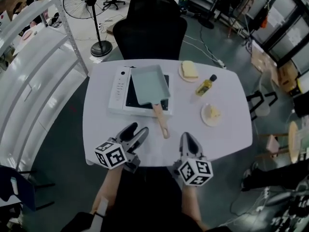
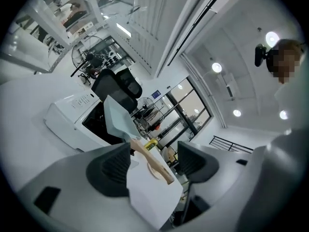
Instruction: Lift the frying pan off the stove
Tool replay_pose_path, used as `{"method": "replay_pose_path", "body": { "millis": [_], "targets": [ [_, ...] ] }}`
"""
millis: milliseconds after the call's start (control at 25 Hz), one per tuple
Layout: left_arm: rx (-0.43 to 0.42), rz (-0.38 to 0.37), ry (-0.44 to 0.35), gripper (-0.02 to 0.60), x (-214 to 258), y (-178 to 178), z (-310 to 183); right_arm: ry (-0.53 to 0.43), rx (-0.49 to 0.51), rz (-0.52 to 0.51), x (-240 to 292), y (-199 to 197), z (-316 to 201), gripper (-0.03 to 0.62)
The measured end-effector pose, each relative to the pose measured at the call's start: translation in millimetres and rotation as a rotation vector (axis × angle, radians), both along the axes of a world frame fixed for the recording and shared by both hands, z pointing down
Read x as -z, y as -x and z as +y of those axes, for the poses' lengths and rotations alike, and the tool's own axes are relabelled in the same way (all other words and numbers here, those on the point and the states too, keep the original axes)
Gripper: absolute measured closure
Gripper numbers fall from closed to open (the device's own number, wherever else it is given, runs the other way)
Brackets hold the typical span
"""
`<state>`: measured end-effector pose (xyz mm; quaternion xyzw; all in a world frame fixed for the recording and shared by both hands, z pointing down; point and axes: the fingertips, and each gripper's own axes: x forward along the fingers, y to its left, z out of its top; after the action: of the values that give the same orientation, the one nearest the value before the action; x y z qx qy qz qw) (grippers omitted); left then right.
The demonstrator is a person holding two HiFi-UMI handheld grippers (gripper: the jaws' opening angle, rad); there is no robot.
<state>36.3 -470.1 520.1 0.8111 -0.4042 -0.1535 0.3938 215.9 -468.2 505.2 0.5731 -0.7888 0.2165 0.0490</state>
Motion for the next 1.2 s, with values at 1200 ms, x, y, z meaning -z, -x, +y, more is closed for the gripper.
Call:
{"method": "replay_pose_path", "body": {
  "millis": [1200],
  "targets": [
    [-0.056,0.412,0.312,0.278,-55,-87,-113,0.142,0.292,0.006,-58,-22,-145,0.588]
  ]
}}
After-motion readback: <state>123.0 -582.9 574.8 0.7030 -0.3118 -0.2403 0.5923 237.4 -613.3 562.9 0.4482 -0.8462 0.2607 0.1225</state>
